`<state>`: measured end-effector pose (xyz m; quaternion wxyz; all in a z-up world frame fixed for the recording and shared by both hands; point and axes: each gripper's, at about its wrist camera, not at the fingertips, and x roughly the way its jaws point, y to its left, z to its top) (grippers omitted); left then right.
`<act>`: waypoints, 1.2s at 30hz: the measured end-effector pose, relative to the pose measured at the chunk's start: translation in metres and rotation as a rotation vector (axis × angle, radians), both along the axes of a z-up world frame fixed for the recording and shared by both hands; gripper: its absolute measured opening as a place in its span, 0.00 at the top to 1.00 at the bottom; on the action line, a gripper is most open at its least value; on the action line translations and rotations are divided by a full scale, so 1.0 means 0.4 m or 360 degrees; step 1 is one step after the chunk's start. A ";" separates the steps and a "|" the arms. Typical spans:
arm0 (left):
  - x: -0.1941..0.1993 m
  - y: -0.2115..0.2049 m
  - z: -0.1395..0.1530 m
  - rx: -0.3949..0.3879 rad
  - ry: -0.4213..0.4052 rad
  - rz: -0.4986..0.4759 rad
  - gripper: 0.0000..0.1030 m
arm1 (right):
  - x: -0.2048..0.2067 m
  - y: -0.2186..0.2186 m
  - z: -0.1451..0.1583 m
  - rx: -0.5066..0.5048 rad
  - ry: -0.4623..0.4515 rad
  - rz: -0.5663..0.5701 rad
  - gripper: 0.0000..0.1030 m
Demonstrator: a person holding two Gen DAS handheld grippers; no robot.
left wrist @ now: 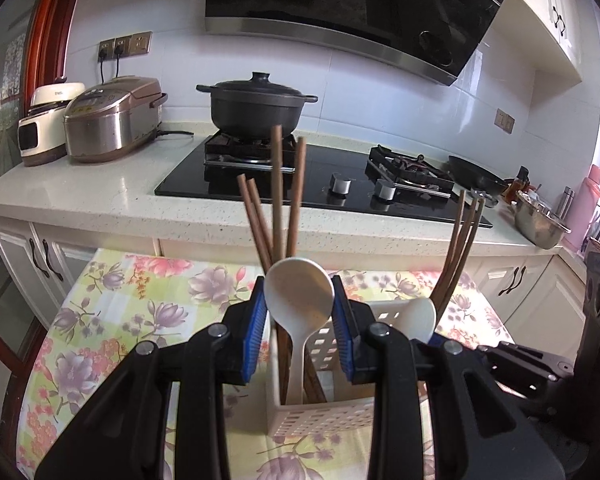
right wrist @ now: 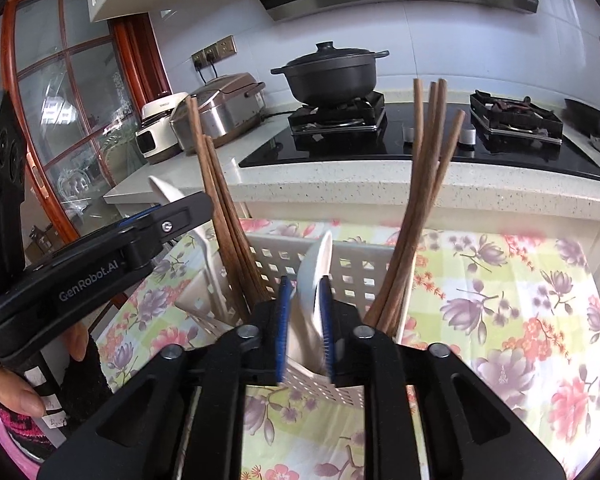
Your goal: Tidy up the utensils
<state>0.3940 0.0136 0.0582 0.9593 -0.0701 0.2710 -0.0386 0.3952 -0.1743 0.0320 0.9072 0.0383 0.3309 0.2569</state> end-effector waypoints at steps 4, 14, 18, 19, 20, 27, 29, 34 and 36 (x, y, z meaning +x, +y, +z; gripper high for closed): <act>-0.007 0.011 -0.005 0.0006 -0.0001 0.0019 0.57 | -0.015 -0.015 0.001 -0.0004 -0.0006 -0.0005 0.62; -0.048 0.035 0.012 -0.0009 -0.0035 0.0089 0.30 | -0.072 -0.070 0.025 -0.0029 -0.0084 -0.0079 0.62; -0.091 0.038 0.027 0.0067 -0.0073 0.0143 0.13 | -0.123 -0.093 0.045 -0.0080 -0.0159 -0.0153 0.51; -0.102 0.039 0.031 0.0086 -0.0086 0.0157 0.10 | -0.144 -0.100 0.053 -0.0081 -0.0188 -0.0169 0.47; -0.118 0.040 0.035 0.0106 -0.0103 0.0176 0.05 | -0.154 -0.106 0.060 -0.0080 -0.0206 -0.0179 0.46; -0.252 0.046 0.046 0.0229 -0.0158 0.0208 0.05 | -0.274 -0.148 0.081 -0.0071 -0.0325 -0.0255 0.28; -0.290 0.041 0.045 0.0247 -0.0181 0.0183 0.05 | -0.312 -0.154 0.081 -0.0075 -0.0360 -0.0273 0.23; -0.395 0.019 0.040 0.0320 -0.0247 0.0163 0.05 | -0.374 -0.160 0.081 -0.0066 -0.0382 -0.0312 0.18; -0.425 0.013 0.036 0.0323 -0.0253 0.0164 0.05 | -0.392 -0.160 0.075 -0.0063 -0.0377 -0.0323 0.18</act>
